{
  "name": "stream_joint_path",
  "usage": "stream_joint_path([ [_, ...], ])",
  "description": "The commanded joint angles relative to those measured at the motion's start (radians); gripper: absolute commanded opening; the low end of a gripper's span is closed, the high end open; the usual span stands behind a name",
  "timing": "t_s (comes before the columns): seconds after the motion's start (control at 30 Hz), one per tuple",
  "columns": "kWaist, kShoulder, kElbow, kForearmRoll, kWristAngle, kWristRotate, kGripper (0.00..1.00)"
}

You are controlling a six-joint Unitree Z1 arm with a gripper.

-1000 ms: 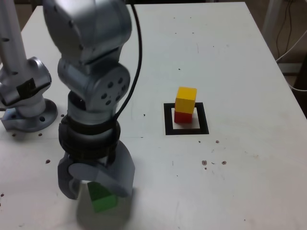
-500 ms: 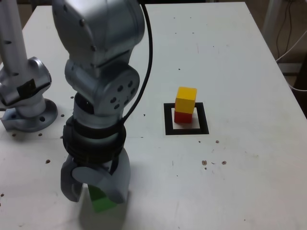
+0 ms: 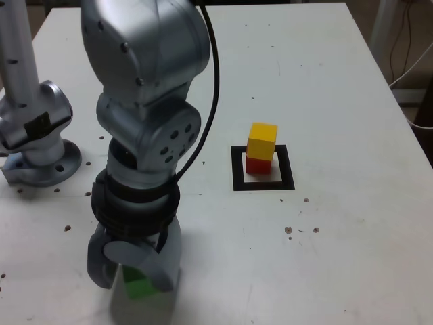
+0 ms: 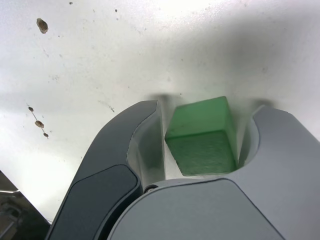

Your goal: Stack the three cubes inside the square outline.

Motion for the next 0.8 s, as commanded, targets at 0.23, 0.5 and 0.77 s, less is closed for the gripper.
stream_joint_path([
  [0.23, -0.001, 0.006, -0.025, -0.006, -0.011, 0.032, 0.26],
  [0.5, -0.001, 0.005, -0.017, -0.054, -0.001, 0.067, 0.16],
  [0.77, 0.01, -0.049, -0.032, 0.023, 0.071, 0.074, 0.14],
])
